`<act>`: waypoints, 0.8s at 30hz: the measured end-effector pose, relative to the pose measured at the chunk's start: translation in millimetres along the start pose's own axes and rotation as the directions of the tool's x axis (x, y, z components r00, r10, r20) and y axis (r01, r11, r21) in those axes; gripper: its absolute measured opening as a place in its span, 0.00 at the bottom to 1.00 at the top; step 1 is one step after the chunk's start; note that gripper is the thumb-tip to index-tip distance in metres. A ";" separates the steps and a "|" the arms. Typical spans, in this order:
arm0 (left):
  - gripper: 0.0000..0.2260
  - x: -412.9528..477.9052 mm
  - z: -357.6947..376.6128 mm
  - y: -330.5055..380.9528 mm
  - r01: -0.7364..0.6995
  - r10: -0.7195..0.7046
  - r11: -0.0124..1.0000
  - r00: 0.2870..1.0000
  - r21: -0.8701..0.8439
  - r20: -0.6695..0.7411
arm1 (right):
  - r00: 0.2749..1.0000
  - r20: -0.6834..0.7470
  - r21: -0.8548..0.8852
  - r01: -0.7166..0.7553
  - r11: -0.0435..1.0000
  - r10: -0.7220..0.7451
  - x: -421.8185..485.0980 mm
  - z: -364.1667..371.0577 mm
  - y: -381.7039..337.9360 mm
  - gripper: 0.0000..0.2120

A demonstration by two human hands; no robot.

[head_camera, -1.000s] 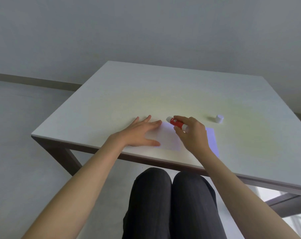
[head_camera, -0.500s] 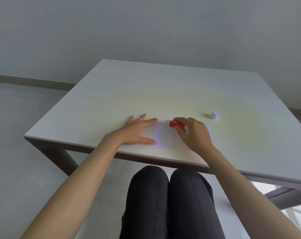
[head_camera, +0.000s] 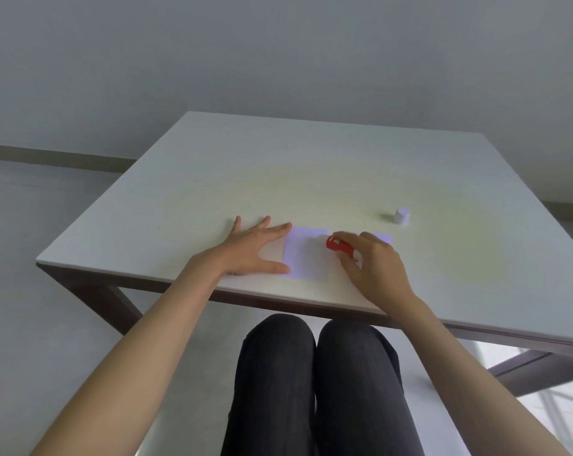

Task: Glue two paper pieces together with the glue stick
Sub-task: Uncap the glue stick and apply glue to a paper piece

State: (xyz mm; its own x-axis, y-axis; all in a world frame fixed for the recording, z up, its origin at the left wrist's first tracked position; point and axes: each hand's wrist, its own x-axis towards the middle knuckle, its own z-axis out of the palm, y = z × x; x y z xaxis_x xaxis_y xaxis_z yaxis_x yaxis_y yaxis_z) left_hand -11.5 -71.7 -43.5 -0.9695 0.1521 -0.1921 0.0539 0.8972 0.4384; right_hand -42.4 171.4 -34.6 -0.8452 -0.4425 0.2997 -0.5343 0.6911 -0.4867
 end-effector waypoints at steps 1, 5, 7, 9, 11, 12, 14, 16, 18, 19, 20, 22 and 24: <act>0.39 0.4 0.6 -0.3 0.003 -0.003 1.000 1.000 0.000 0.000 | 0.998 0.018 0.007 0.057 0.998 -0.058 -8.5 -0.2 -3.5 0.13; 0.40 1.3 1.9 -1.8 0.003 -0.003 1.000 1.000 -0.017 0.006 | 0.973 0.163 0.134 0.140 0.981 -0.161 -29.3 -12.1 -4.3 0.13; 0.39 0.8 2.1 -2.2 0.002 -0.002 1.000 1.000 -0.023 0.008 | 0.991 0.112 0.110 0.061 0.992 -0.074 -24.7 -14.6 4.5 0.12; 0.39 0.5 2.2 -2.3 0.004 -0.003 1.000 1.000 -0.029 0.012 | 0.999 0.046 0.068 -0.004 0.998 0.001 -24.1 -15.4 8.6 0.13; 0.38 0.0 2.1 -2.3 0.007 -0.006 0.999 1.000 -0.036 0.017 | 0.998 0.054 0.080 0.030 0.996 -0.035 -29.6 -17.4 7.0 0.13; 0.38 -0.3 2.1 -2.3 0.007 -0.006 0.999 1.000 -0.040 0.017 | 0.994 0.086 0.107 0.062 0.992 -0.071 -32.9 -19.0 5.0 0.12; 0.38 -1.1 2.6 -2.1 0.004 -0.003 0.999 1.000 -0.045 0.016 | 0.981 0.148 0.146 0.107 0.984 -0.128 -33.5 -21.1 2.4 0.12; 0.38 -1.8 2.3 -2.1 0.001 -0.001 0.999 1.000 -0.046 0.013 | 0.977 0.164 0.153 0.113 0.982 -0.138 -22.8 -17.5 0.9 0.12; 0.38 -2.1 1.8 -1.2 0.004 -0.003 0.999 1.000 -0.051 0.017 | 0.984 0.146 0.194 0.077 0.978 -0.106 -5.5 -11.0 1.2 0.12; 0.38 -2.1 1.6 -0.9 0.004 -0.003 0.999 1.000 -0.053 0.019 | 0.989 0.128 0.209 0.043 0.977 -0.071 4.4 -8.3 2.1 0.12; 0.37 -2.0 1.4 -0.8 0.004 -0.003 0.998 1.000 -0.055 0.019 | 0.994 0.103 0.211 0.002 0.977 -0.025 13.5 -6.2 3.0 0.12; 0.37 -1.9 1.6 -1.7 -0.001 0.001 0.998 1.000 -0.065 0.014 | 0.997 0.046 0.179 -0.072 0.981 0.065 24.8 -1.9 3.6 0.13; 0.37 -1.9 2.9 -3.6 0.001 -0.001 0.995 1.000 -0.095 0.002 | 0.998 0.031 0.118 -0.064 0.991 0.061 23.2 3.5 -1.6 0.14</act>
State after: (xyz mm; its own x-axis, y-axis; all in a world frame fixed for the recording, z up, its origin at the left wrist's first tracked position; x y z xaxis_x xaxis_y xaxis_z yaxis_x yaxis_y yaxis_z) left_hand -9.1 -74.0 -47.2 -0.9690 0.1524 -0.1946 0.0299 0.8537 0.5199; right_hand -61.1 158.0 -29.8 -0.8756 -0.4170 0.2440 -0.4743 0.6459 -0.5983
